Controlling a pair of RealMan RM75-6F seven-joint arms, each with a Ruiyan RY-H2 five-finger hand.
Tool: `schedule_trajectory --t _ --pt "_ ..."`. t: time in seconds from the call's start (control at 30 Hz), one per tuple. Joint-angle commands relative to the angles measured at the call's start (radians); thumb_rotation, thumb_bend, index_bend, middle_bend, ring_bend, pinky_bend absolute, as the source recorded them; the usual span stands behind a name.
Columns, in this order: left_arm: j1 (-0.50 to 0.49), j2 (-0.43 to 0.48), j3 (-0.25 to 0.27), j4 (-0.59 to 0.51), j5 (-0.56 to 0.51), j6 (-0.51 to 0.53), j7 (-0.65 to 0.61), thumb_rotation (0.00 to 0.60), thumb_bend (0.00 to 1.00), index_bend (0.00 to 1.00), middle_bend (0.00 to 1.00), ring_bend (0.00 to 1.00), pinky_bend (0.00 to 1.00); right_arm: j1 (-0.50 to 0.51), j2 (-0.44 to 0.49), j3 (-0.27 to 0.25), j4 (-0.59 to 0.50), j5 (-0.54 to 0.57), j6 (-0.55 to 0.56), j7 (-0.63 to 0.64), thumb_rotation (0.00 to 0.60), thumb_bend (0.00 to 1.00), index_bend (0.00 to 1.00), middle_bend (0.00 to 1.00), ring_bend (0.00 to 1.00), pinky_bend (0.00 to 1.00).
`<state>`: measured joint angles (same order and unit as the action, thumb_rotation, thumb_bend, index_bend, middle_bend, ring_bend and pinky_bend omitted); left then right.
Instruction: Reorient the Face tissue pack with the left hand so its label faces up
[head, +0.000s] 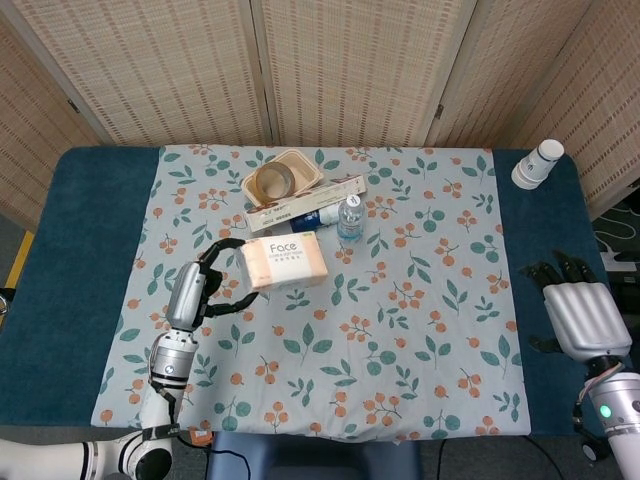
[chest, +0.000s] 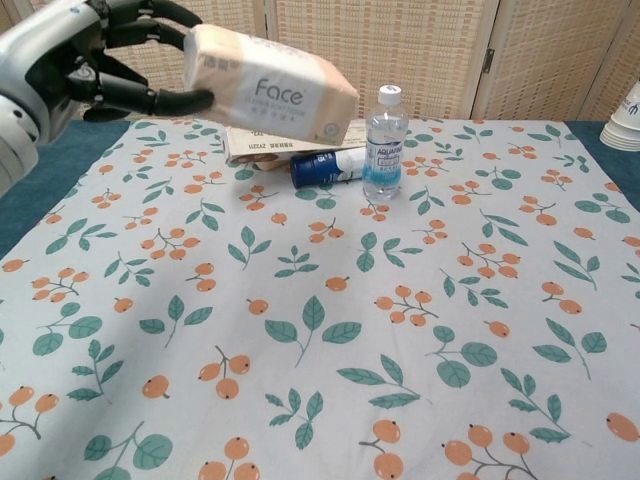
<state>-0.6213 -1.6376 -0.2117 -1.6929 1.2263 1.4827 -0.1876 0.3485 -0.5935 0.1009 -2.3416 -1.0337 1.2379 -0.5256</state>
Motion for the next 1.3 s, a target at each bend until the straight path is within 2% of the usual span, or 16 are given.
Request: schedule_trajectory --t 0.03,0.37,0.6,0.77,1.3 --pt "0.057 -0.042 0.047 0.093 0.071 -0.001 -0.104 0.6 0.21 0.44 0.61 1.0 1.0 0.002 -0.004 -0.001 0.001 0.004 0.003 -0.005 0.6 0.07 0.23 0.19 0.03 0.09" --pt "0.103 -0.124 0.048 0.231 0.117 -0.006 -0.206 0.6 0.2 0.41 0.58 1.0 1.0 0.014 -0.019 -0.009 0.003 0.015 -0.01 -0.02 0.6 0.07 0.23 0.19 0.03 0.09" --pt "0.12 -0.211 0.092 0.405 0.186 -0.01 -0.226 0.6 0.2 0.41 0.58 1.0 1.0 0.02 -0.025 -0.015 0.005 0.018 -0.021 -0.019 0.6 0.07 0.23 0.19 0.03 0.09" --pt "0.131 -0.256 0.093 0.504 0.196 -0.024 -0.256 0.6 0.2 0.41 0.58 1.0 1.0 0.023 -0.027 -0.018 0.005 0.022 -0.025 -0.018 0.6 0.07 0.22 0.19 0.03 0.09" --pt "0.162 -0.32 0.084 0.657 0.202 -0.073 -0.342 0.6 0.2 0.41 0.58 1.0 1.0 0.027 -0.035 -0.028 0.013 0.011 -0.029 -0.016 0.6 0.07 0.22 0.19 0.03 0.09"
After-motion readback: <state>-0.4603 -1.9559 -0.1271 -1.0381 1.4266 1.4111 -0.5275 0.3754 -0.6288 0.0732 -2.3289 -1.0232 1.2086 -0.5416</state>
